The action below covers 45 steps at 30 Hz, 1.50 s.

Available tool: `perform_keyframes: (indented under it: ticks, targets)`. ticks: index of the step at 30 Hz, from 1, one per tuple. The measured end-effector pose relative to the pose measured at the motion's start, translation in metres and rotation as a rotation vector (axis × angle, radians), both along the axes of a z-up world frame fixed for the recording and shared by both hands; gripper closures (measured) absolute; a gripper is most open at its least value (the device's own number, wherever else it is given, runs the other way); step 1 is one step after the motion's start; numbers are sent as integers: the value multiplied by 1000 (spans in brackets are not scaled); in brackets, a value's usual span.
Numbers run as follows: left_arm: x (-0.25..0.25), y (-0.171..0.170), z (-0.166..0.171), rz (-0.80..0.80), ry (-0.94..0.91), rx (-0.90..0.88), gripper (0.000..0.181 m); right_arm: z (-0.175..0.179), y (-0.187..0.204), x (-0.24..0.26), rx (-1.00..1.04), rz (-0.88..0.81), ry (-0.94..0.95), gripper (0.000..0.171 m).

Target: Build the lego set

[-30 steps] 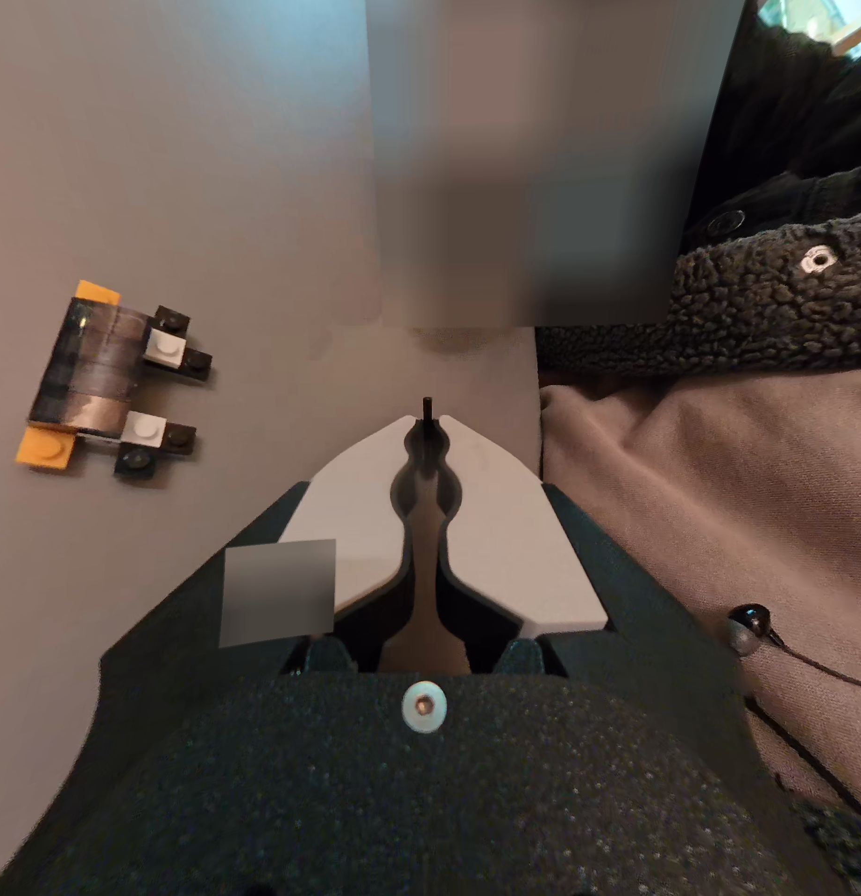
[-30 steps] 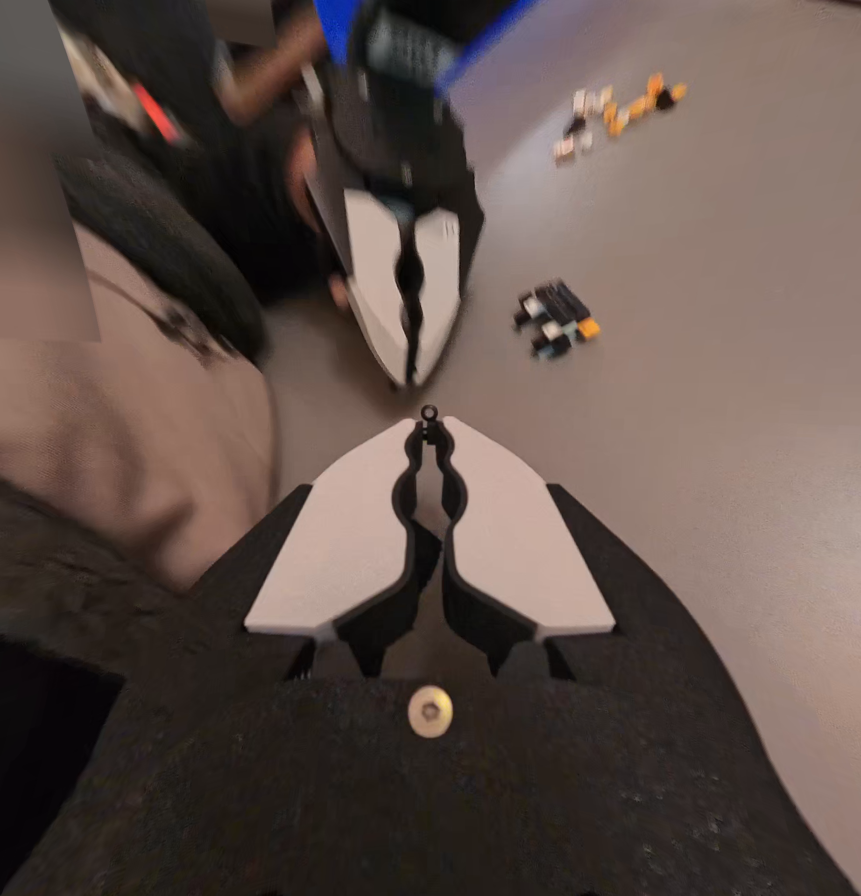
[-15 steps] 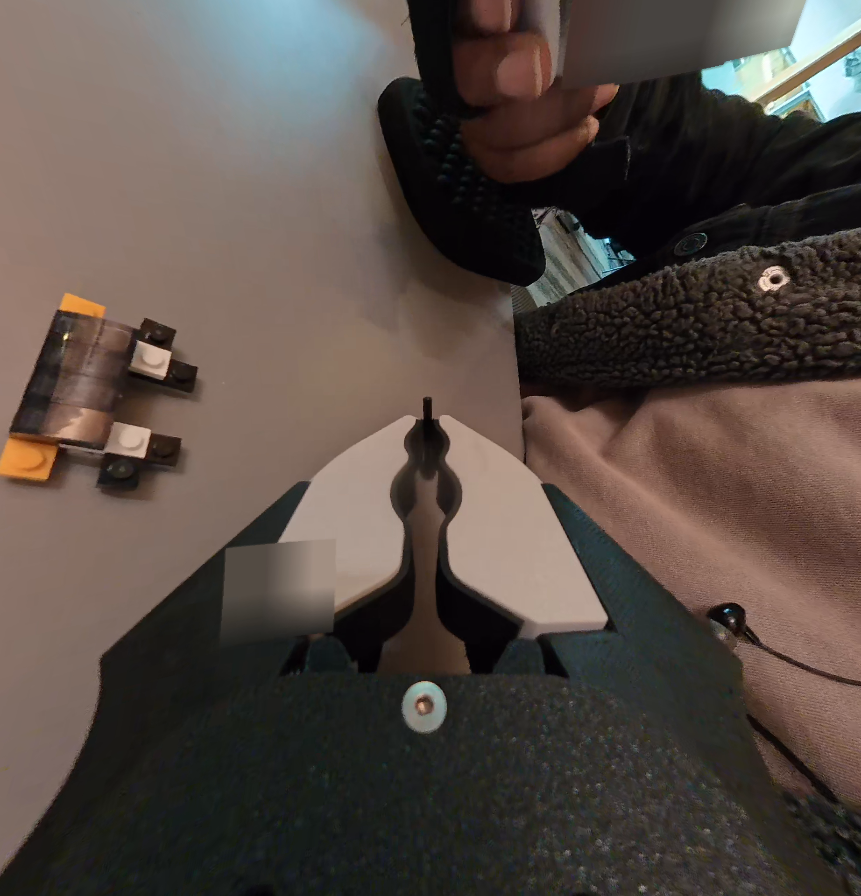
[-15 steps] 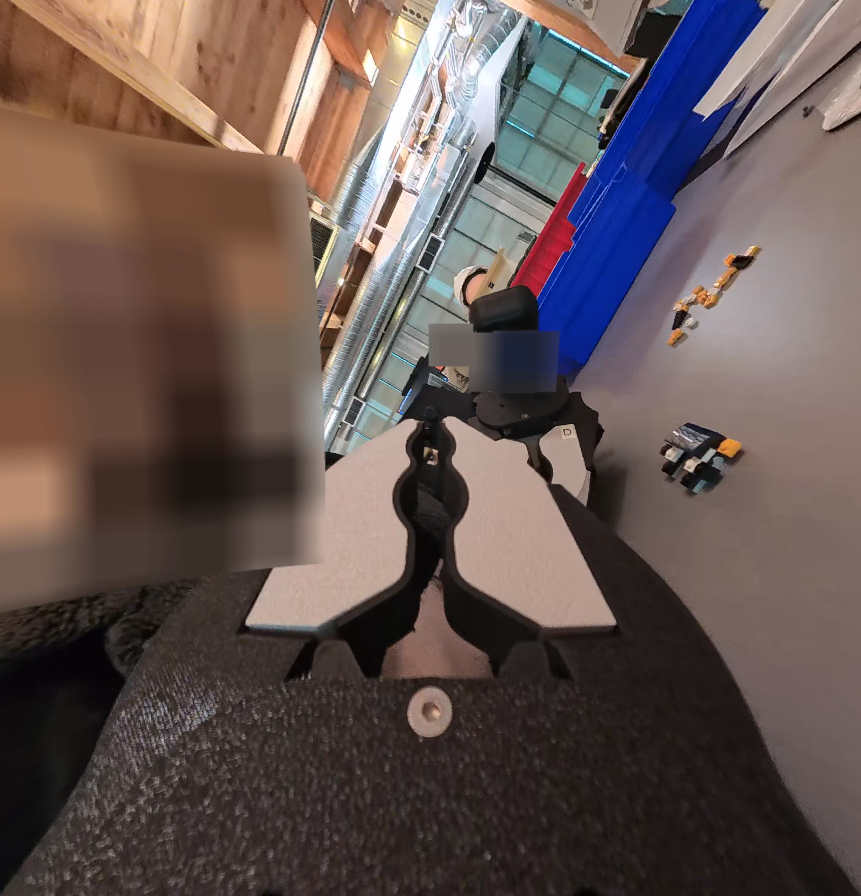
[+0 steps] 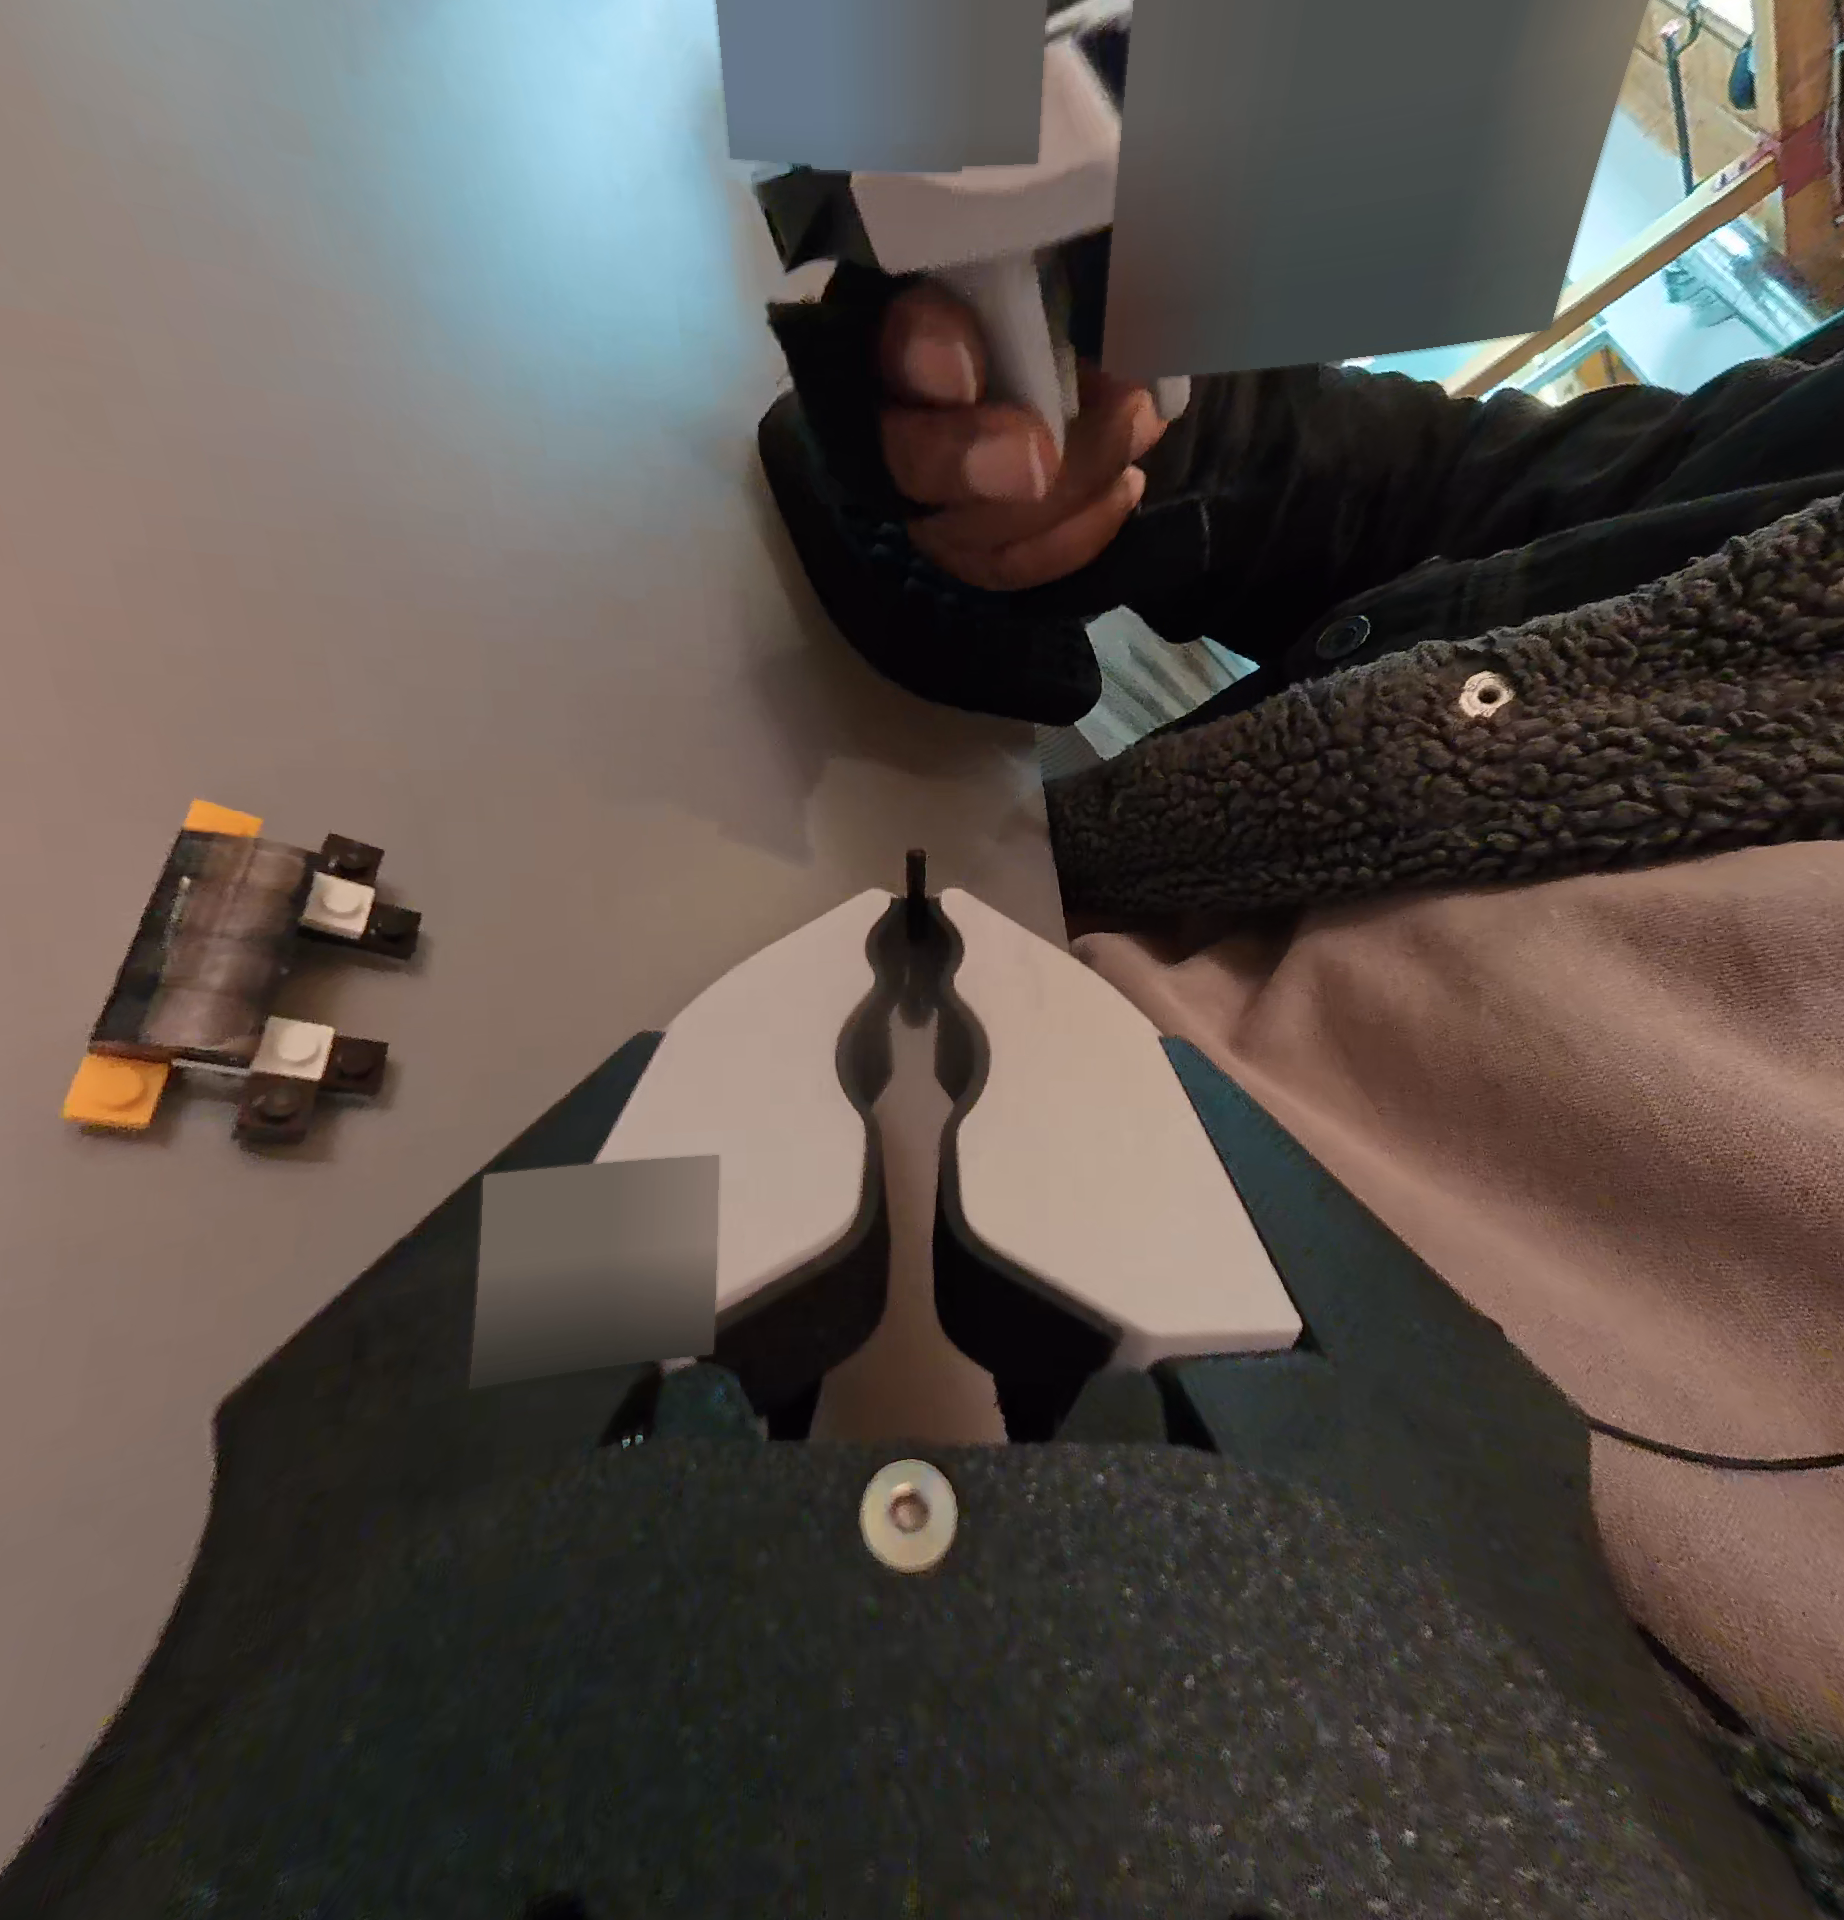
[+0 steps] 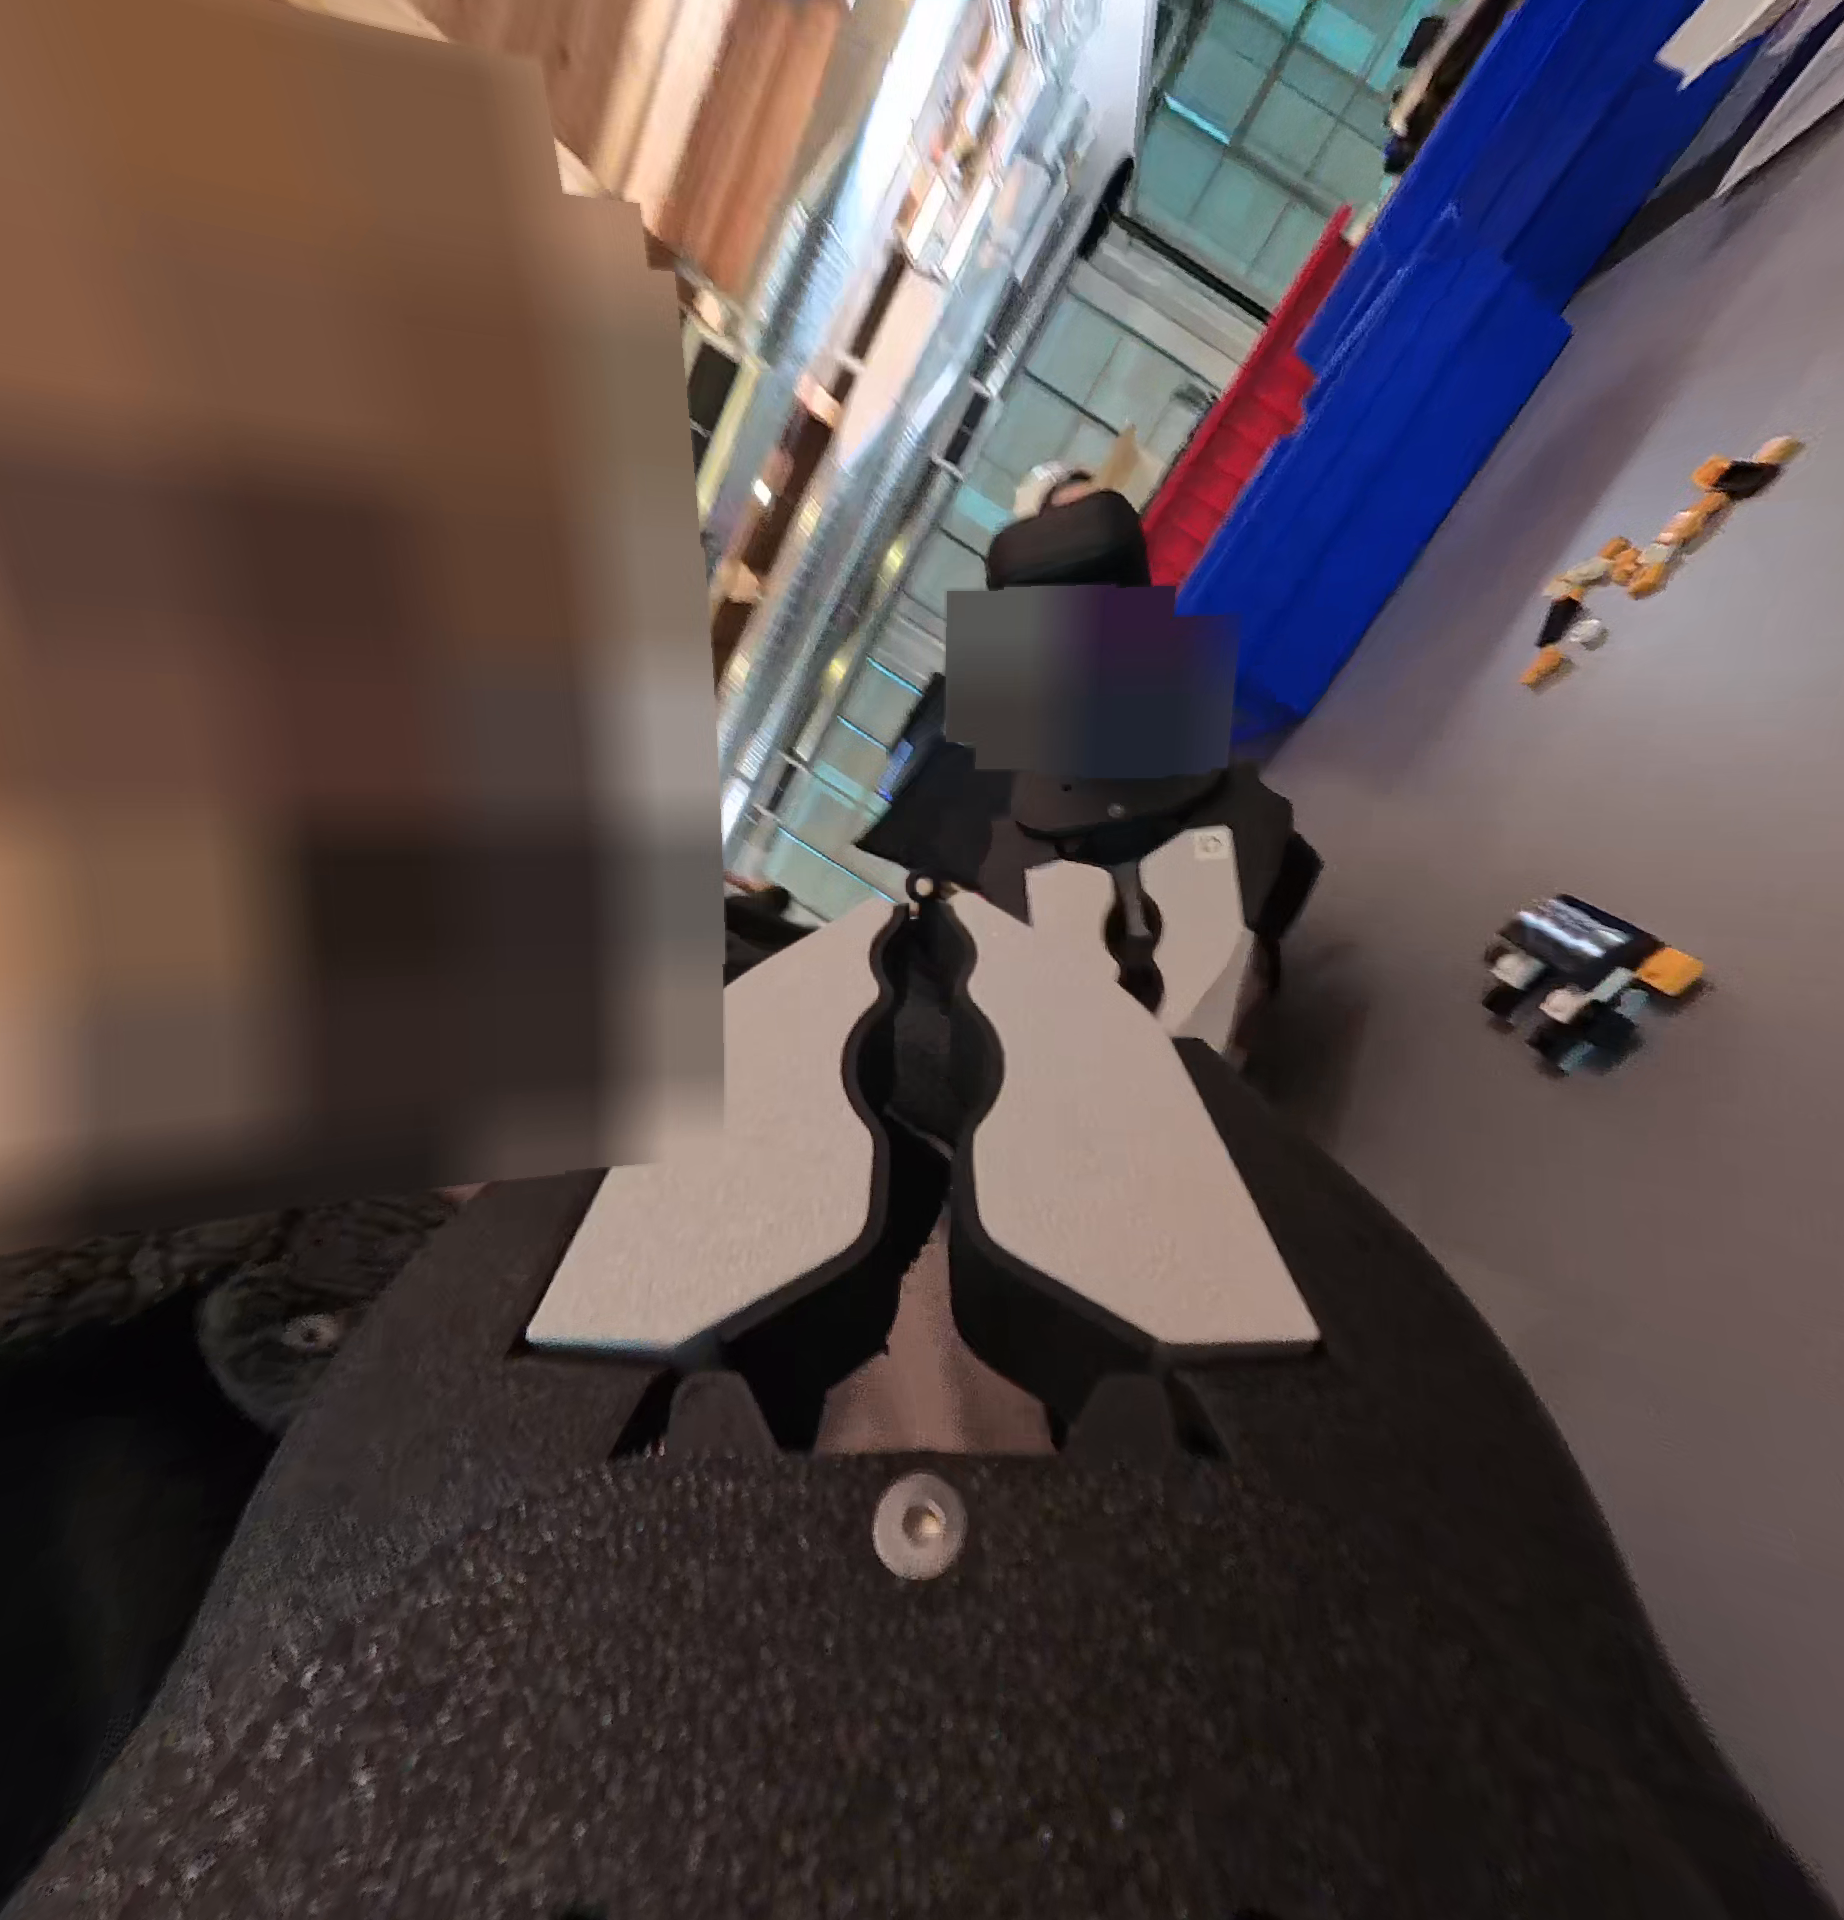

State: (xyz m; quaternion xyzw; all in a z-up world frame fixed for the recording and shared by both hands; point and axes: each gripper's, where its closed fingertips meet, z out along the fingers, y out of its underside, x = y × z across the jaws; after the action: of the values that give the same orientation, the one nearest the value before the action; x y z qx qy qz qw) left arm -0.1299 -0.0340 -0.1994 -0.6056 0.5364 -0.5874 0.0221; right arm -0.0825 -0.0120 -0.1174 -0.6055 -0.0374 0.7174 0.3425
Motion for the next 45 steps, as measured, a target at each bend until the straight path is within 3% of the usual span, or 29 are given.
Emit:
perform_keyframes:
  ticks: [1,5,9,36,45]
  targets:
    - [1,1,2,10,-13,15,179,-6,0,-4,30,0,-89,167]
    - [3,6,7,47,-49,99,179,-37,-3,-25,233,38,-613,166]
    - [4,6,6,54,-42,169,179,-52,-5,-38,279,111,-810,166]
    - [1,-3,-12,-9,8,375,179,-87,-21,-48,145,260,-850,166]
    - [-5,-15,-28,-108,65,544,180,-103,-37,-52,97,440,-984,167]
